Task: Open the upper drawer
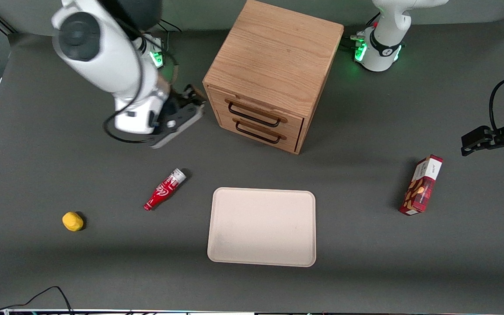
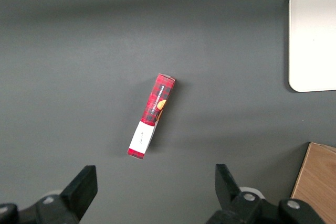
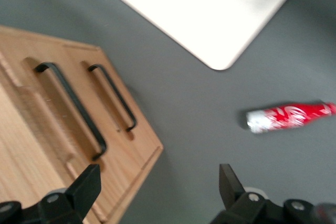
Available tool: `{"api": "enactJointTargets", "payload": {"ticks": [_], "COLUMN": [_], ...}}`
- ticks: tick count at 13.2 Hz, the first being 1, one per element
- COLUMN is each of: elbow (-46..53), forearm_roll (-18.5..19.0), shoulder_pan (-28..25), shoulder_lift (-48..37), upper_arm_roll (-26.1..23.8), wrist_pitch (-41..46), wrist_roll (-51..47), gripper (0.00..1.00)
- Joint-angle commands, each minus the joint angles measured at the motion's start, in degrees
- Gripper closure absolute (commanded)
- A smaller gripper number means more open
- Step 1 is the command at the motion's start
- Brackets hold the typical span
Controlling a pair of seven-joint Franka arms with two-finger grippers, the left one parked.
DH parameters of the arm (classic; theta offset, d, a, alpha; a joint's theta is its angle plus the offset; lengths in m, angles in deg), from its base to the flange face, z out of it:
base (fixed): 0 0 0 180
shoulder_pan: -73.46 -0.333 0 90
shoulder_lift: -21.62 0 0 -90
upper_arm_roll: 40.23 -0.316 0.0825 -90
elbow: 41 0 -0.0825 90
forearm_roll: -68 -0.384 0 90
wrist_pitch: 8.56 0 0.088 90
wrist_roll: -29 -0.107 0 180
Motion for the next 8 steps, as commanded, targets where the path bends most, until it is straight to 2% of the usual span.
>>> {"api": "enactJointTargets", "payload": {"ticks": [1, 3, 5, 8], "elbow": [3.95, 3.33, 3.33, 2.81], "forearm_roll": [1.59, 1.76, 4.56, 6.59], "shoulder_pan": [-2.97, -3.41, -5.6, -7.36], "shoulder_lift": [6.16, 7.92, 10.03, 11.71], "upper_arm_roll": [-2.61, -4.11, -4.2, -4.2], "wrist_pitch": [0.07, -1.87, -2.84, -4.33], "wrist_roll": [2.15, 3.21, 5.31, 5.67], "gripper": [0.0, 0.0, 0.0, 0.0]}}
